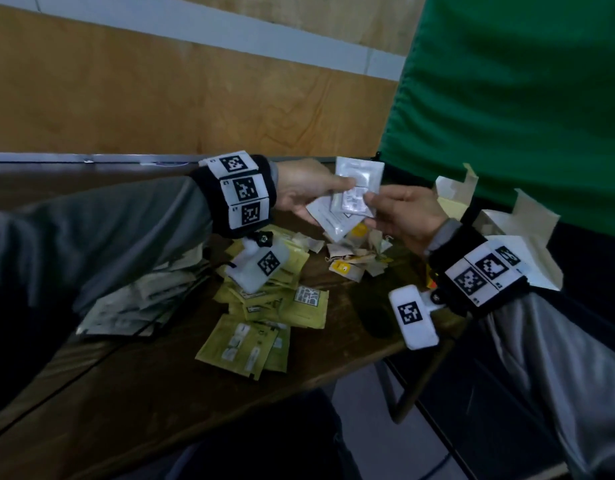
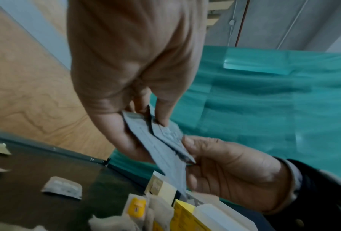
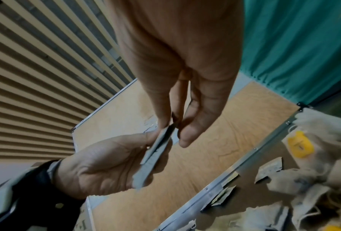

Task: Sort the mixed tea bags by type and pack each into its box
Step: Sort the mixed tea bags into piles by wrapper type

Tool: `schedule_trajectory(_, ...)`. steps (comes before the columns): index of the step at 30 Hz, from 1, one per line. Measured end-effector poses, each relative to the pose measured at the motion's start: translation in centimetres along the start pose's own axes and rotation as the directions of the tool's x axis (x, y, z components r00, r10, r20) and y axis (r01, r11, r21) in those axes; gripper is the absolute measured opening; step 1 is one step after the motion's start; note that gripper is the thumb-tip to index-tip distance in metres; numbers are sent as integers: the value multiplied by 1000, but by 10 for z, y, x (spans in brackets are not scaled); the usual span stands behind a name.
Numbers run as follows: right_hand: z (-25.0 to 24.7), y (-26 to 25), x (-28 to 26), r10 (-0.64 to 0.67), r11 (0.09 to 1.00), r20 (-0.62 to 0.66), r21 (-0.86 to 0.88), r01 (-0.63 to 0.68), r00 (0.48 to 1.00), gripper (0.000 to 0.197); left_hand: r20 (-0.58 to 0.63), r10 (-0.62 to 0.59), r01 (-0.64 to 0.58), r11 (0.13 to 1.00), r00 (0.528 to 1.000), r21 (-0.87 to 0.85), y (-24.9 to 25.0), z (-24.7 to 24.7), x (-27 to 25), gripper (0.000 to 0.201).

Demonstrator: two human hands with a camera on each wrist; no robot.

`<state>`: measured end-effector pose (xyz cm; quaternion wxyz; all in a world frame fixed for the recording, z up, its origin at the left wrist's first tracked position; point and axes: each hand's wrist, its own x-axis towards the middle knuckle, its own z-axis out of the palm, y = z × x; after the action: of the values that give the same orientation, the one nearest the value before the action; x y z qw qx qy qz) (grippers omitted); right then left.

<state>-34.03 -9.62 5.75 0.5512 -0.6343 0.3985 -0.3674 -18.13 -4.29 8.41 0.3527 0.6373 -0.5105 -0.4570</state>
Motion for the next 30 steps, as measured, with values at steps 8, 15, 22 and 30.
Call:
schedule_trajectory(8, 28, 8, 10, -23, 813, 199, -566, 134, 980, 25, -212, 144, -3, 833, 966, 553, -33, -91, -40, 56)
schedule_trajectory(15, 45, 36, 32, 303, -93, 407, -887, 452, 862, 61, -139, -175, 189, 312, 975, 931, -94, -139, -67, 33)
schedule_trajectory(22, 52, 47, 42, 411, -123, 394, -870, 478, 822, 55, -177, -90, 197, 328, 980, 924, -114, -143, -67, 30)
schedule_trajectory(30, 44, 19, 65, 433, -14, 280, -948, 317, 857, 40, -498, 166, -160, 986, 851, 54, -103, -157, -79, 24)
